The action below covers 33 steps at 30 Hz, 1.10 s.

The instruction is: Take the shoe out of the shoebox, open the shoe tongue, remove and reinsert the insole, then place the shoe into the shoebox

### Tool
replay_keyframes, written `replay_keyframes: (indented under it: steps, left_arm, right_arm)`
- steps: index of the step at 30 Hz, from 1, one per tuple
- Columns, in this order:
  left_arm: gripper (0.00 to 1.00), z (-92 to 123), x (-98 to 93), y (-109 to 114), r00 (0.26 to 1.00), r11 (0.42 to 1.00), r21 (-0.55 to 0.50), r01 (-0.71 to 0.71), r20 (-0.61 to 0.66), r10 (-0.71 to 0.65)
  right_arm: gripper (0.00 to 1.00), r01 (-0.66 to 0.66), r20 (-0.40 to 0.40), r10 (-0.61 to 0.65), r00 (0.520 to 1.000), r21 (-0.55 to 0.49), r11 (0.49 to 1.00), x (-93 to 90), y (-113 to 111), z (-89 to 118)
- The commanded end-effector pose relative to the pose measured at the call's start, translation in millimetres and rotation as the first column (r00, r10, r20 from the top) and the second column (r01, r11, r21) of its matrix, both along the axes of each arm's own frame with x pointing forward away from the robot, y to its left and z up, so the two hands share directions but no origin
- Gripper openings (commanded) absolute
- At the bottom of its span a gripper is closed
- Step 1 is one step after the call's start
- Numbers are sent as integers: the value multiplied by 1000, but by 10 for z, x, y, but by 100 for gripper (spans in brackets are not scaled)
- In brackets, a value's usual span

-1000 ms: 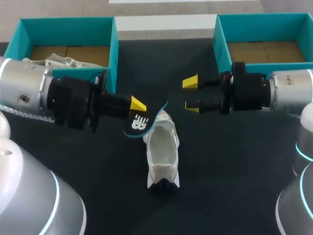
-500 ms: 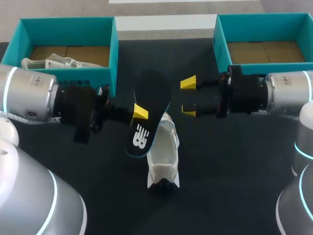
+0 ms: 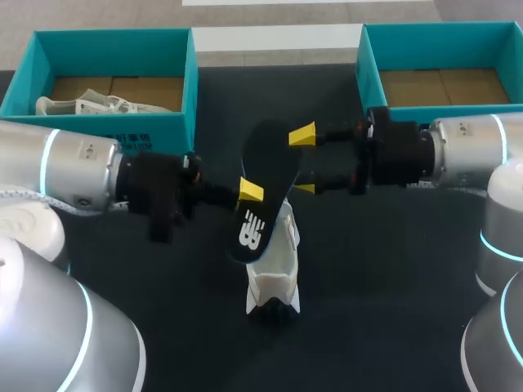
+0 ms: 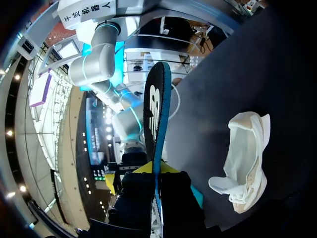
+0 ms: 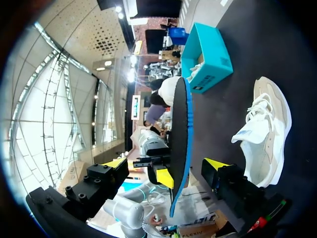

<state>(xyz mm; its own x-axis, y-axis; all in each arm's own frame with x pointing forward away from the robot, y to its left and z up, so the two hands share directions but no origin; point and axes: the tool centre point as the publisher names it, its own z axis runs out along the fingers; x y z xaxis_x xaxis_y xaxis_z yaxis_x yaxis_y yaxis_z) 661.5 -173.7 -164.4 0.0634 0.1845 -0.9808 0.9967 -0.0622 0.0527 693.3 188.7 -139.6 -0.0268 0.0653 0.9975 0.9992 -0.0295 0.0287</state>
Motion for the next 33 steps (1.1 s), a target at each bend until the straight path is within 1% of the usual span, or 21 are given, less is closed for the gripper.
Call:
replay_keyframes:
  steps: [1, 3, 4, 5, 7, 10, 13, 17, 18, 19, 23, 26, 28, 30, 31, 32, 33]
  left_arm:
    - [0, -108, 63, -165, 1000, 998, -57, 4, 8, -4]
    - [0, -124, 72, -188, 1000, 997, -77, 0, 6, 1]
    - [0, -129, 75, -198, 1000, 996, -85, -6, 9, 7]
    - [0, -132, 75, -206, 1000, 995, -94, -10, 9, 11]
    - [0, -122, 66, -228, 1000, 993, -114, -11, 16, 13]
    - [0, -107, 62, -245, 1000, 992, -127, -25, 15, 27]
    - [0, -80, 54, -268, 999, 990, -137, -33, 9, 34]
    - [0, -12, -22, -277, 999, 987, -156, -39, 10, 41]
    - [0, 5, -44, -276, 999, 989, -145, -39, 17, 42]
    - [0, 19, -61, -277, 999, 989, -143, -43, 18, 46]
    - [0, 68, -94, -236, 998, 988, -146, -45, 29, 49]
    - [0, 81, -100, -205, 997, 987, -151, -58, 31, 64]
    - [0, 83, -104, -197, 997, 986, -152, -65, 30, 71]
    - [0, 84, -107, -195, 997, 986, -153, -65, 28, 70]
    - [0, 78, -106, -191, 997, 986, -151, -65, 25, 70]
    - [0, 70, -104, -189, 997, 987, -148, -66, 22, 70]
    - [0, 61, -103, -185, 997, 987, -147, -64, 20, 68]
  right_arm:
    - [87, -15, -1, 15, 1000, 7, 1000, 89, 116, -20]
    - [81, -14, -5, 14, 1000, 16, 1000, 95, 126, -14]
    - [76, -16, -4, 16, 1000, 25, 1000, 97, 130, -12]
    - [69, -13, -5, 13, 1000, 27, 1000, 97, 131, -11]
    - [60, -10, -8, 10, 1000, 26, 1000, 100, 118, -18]
    - [49, -1, -16, 2, 1000, 28, 1000, 97, 90, -42]
    - [48, -9, -28, 9, 1000, 18, 1000, 92, 81, -84]
    - [46, -4, -47, 4, 999, 10, 1000, 104, 62, -166]
    - [45, 2, -49, -2, 999, 9, 1000, 106, 61, -180]
    - [43, 8, -48, -7, 999, 14, 1000, 108, 61, -188]
    - [30, 10, -51, -9, 999, 16, 1000, 110, 74, -223]
    - [29, 14, -56, -13, 998, 17, 1000, 110, 73, -239]
    - [23, 14, -57, -13, 998, 16, 1000, 114, 76, -240]
    - [11, 12, -57, -11, 998, 13, 1000, 128, 79, -243]
    - [4, 11, -57, -11, 998, 12, 1000, 137, 81, -240]
    - [0, 9, -55, -8, 998, 10, 1000, 145, 85, -236]
    - [0, 7, -55, -7, 998, 9, 1000, 152, 91, -232]
